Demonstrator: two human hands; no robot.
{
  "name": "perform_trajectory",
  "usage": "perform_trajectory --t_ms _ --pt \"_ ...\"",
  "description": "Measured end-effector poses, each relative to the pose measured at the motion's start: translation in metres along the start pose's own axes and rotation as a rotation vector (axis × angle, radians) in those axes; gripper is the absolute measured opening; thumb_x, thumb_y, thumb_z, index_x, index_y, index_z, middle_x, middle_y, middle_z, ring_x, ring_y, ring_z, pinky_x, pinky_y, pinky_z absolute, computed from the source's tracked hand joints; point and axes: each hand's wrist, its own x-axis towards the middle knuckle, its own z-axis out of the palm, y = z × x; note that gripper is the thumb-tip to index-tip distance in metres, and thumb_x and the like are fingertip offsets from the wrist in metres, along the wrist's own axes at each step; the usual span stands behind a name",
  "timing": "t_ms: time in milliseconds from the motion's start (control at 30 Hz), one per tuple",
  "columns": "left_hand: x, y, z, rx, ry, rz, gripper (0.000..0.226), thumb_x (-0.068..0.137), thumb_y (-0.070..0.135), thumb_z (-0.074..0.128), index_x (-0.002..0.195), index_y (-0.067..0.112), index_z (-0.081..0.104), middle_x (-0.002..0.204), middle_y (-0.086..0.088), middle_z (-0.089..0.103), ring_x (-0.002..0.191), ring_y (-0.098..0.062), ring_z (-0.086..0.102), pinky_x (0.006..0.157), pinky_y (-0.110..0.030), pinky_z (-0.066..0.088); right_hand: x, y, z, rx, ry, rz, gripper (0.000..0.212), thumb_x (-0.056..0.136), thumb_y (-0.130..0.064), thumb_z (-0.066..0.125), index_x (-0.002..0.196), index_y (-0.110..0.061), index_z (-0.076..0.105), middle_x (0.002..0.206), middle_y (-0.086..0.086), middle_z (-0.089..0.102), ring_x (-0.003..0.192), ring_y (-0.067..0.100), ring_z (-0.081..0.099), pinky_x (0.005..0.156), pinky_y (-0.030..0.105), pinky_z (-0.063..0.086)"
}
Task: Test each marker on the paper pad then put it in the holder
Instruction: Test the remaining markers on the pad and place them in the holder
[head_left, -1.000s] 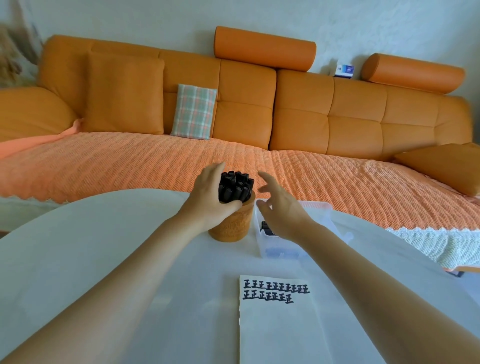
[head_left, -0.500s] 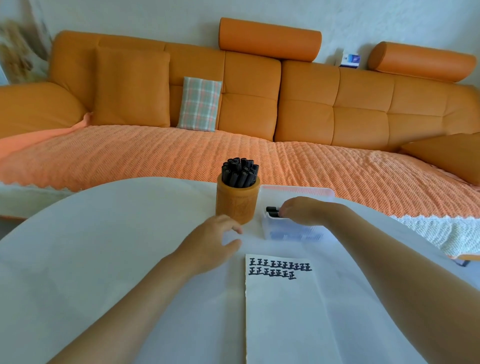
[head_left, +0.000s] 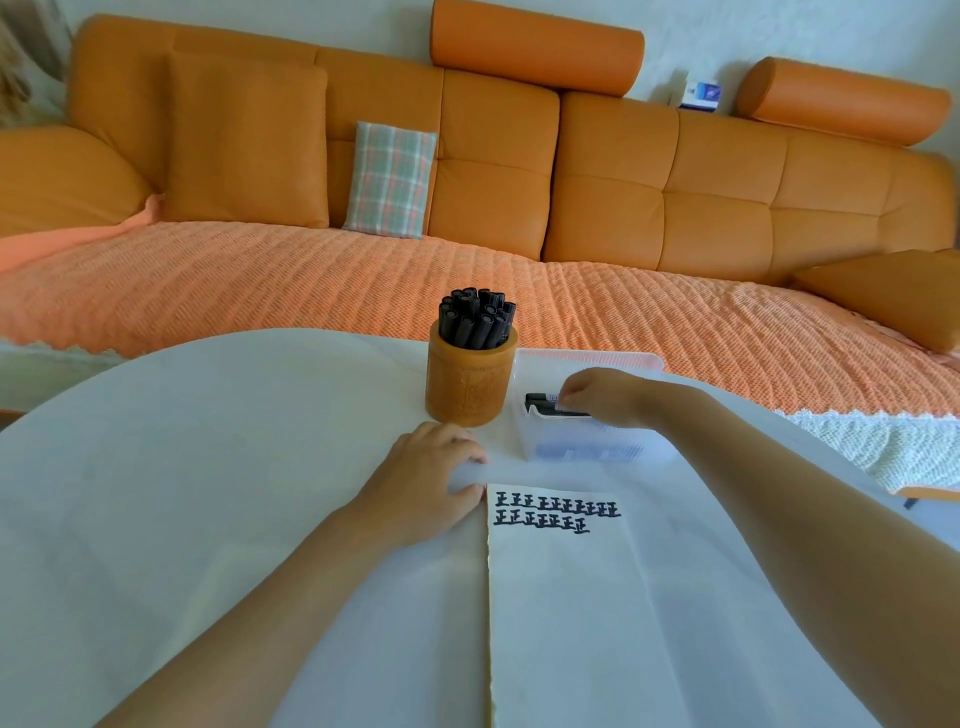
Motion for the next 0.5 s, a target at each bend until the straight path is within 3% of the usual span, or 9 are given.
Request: perform_trajectory --t_ms 133,200,333,500 --pt "-0.002 0.002 -0.004 -0.03 -0.02 -0.035 0.032 0.091 0.034 0.057 0.123 0.032 0.058 0.128 0.019 0.052 0.124 -0.005 0.039 0.106 -0.028 0.03 -0.012 0.0 -0.008 -0.066 0.289 -0.054 0.028 0.104 -0.034 0.032 0.099 -0.031 0.06 0.078 -0.007 0.062 0.07 0.015 0.057 0.074 0.036 0.046" --pt "-0.002 0.005 -0.01 -0.099 -0.023 -0.079 0.037 0.091 0.031 0.056 0.128 0.034 0.054 0.13 0.019 0.053 0.124 -0.004 0.042 0.108 -0.03 0.034 -0.026 -0.004 -0.013 -0.021 0.349 -0.092 0.032 0.103 -0.037 0.031 0.094 -0.034 0.062 0.068 -0.009 0.059 0.063 0.015 0.055 0.073 0.04 0.045" --pt "0.002 0.021 -0.024 -0.255 0.061 -0.096 0.04 0.094 0.029 0.056 0.132 0.038 0.049 0.124 0.022 0.058 0.119 0.004 0.049 0.099 -0.024 0.04 -0.061 -0.018 -0.011 0.03 0.297 -0.204 0.033 0.102 -0.032 0.041 0.087 -0.019 0.067 0.069 0.004 0.06 0.063 0.019 0.05 0.061 0.036 0.04" --pt "0.001 0.048 -0.035 -0.356 0.114 -0.028 0.046 0.093 0.041 0.06 0.136 0.042 0.043 0.113 0.026 0.061 0.107 0.004 0.056 0.086 -0.022 0.046 -0.092 -0.025 0.021 0.031 0.216 -0.268 0.025 0.099 -0.048 0.048 0.093 -0.031 0.065 0.076 -0.007 0.062 0.068 0.008 0.055 0.064 0.031 0.044"
